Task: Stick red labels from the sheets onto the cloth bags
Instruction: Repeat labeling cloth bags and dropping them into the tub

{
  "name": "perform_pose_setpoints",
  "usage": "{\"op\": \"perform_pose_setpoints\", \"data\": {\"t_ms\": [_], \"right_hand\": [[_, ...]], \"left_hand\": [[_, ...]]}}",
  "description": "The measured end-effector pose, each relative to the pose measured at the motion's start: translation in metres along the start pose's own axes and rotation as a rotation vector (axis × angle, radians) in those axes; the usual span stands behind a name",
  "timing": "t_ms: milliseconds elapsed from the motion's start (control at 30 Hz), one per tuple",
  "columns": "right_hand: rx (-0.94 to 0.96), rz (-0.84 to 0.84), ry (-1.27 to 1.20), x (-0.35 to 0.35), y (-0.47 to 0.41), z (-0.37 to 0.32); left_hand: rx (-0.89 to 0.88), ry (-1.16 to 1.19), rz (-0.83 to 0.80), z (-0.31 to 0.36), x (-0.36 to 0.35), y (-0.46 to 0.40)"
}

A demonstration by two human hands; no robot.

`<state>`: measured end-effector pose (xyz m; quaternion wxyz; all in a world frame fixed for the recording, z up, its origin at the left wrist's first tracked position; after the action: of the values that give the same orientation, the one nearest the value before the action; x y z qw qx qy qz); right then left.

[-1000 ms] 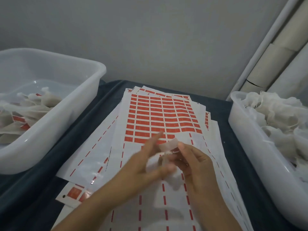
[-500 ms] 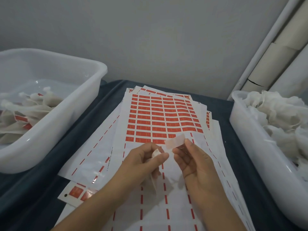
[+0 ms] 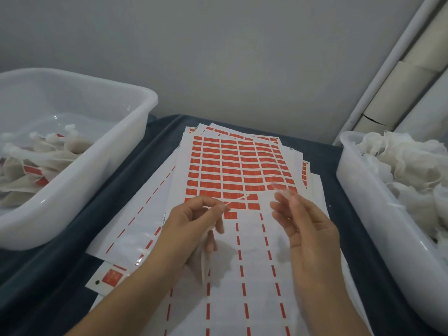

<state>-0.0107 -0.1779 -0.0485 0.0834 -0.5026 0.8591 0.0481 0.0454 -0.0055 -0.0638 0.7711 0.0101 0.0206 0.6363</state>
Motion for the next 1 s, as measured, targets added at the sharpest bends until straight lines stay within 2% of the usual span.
{"op": "perform_pose_setpoints", "data": {"t_ms": [167,300,400,533,733,833,1000], "right_hand": [[0.019,-0.056,0.143,-0.008,0.003,0.002],[0.016,-0.034,0.233,-0.01,0.005,0.003],[-0.043,-0.134,0.271,-0.017,0.008,0.007],[-0.154,-0.199,0.225,-0.02,0.007,0.014],[-0.426,-0.332,-0.085,-0.027,0.013,0.024],[-0.43,-0.357,-0.138,-0.031,0.015,0.025],[-0.337,-0.251,-0.037,-0.026,0.012,0.024]], "left_hand": [[-0.053,-0.069,0.035,-0.002,0.002,-0.001],[-0.122,-0.172,0.085,-0.002,0.002,0.0],[-0.172,-0.254,0.081,-0.001,0.0,0.001],[-0.203,-0.269,0.097,0.0,-0.001,0.001],[-0.259,-0.257,0.079,0.003,-0.002,0.004],[-0.307,-0.271,0.016,0.003,-0.007,0.008],[-0.343,-0.277,-0.012,0.004,-0.009,0.01]]}}
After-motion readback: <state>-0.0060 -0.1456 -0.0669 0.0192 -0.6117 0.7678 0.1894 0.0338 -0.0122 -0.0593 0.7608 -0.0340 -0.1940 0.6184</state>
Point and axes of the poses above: each hand's wrist, its own y-axis away from the middle knuckle, its own x-axis out of the back of the hand, z = x × y, the point moved 4 cm from there along -y, towards the middle knuckle, and after that the axes turned 6 degrees about -x, right-handed, at the moved point
